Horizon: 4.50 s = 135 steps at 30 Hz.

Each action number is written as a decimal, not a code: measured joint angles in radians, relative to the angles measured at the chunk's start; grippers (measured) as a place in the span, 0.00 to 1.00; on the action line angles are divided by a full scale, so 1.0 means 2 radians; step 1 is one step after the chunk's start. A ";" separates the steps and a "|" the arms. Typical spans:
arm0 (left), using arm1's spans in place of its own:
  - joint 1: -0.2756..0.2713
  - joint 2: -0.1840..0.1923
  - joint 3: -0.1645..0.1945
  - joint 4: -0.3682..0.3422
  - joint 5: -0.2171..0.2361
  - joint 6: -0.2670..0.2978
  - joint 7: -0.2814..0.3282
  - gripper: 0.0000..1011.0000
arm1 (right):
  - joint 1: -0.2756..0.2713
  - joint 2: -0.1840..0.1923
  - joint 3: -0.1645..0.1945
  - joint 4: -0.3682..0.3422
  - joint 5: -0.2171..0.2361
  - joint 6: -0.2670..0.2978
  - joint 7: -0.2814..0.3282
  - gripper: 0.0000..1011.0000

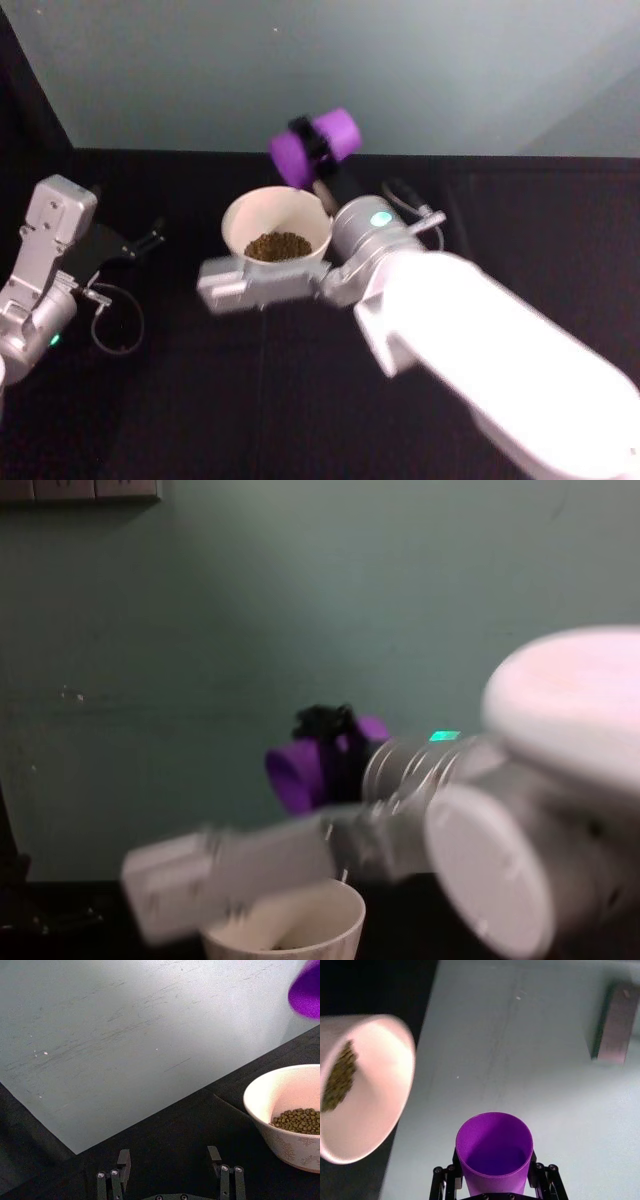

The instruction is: Pick up the cup and pour the mung beans from the cup into the bowl.

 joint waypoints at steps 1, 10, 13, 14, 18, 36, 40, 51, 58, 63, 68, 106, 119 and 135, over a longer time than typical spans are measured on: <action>0.000 0.000 0.000 0.000 0.000 0.000 0.000 0.99 | -0.002 -0.001 0.008 -0.004 0.013 -0.001 -0.003 0.71; 0.000 0.000 0.000 0.000 0.000 0.000 0.000 0.99 | -0.024 -0.012 0.089 -0.025 0.157 -0.026 -0.021 0.71; 0.000 0.000 0.000 0.000 0.000 0.000 0.000 0.99 | -0.032 -0.015 0.122 -0.030 0.211 -0.037 -0.024 0.71; 0.000 0.000 0.000 0.000 0.000 0.000 0.000 0.99 | -0.036 -0.017 0.139 -0.031 0.243 -0.046 -0.024 0.71; 0.000 0.000 0.000 0.000 0.000 0.000 0.000 0.99 | -0.043 -0.022 0.184 -0.029 0.326 -0.068 -0.013 0.71; 0.000 0.000 0.000 0.000 0.000 0.000 0.000 0.99 | -0.038 -0.047 0.319 0.080 0.607 -0.109 0.099 0.71; 0.000 0.000 0.000 0.000 0.000 0.000 0.000 0.99 | -0.032 -0.049 0.325 0.120 0.639 -0.117 0.120 0.71; 0.000 0.000 0.000 0.000 0.000 0.000 0.000 0.99 | -0.028 -0.051 0.333 0.193 0.683 -0.131 0.132 0.71; 0.000 0.000 0.000 0.000 0.000 0.000 0.000 0.99 | -0.027 -0.051 0.339 0.214 0.707 -0.145 0.132 0.71; 0.000 0.000 0.000 0.000 0.000 0.000 0.000 0.99 | -0.026 -0.051 0.337 0.220 0.714 -0.147 0.132 0.71; 0.000 0.000 0.000 0.000 0.000 0.000 0.000 0.99 | -0.026 -0.051 0.335 0.220 0.719 -0.149 0.129 0.71; 0.000 0.000 0.000 0.000 0.000 0.000 0.000 0.99 | -0.014 -0.054 0.346 0.293 0.773 -0.212 0.109 0.71; 0.000 0.000 0.000 0.000 0.000 0.000 0.000 0.99 | 0.008 -0.050 0.306 0.380 0.779 -0.324 0.098 0.71; 0.000 0.000 0.000 0.000 0.000 0.000 0.000 0.99 | 0.018 -0.044 0.282 0.388 0.786 -0.314 0.098 0.71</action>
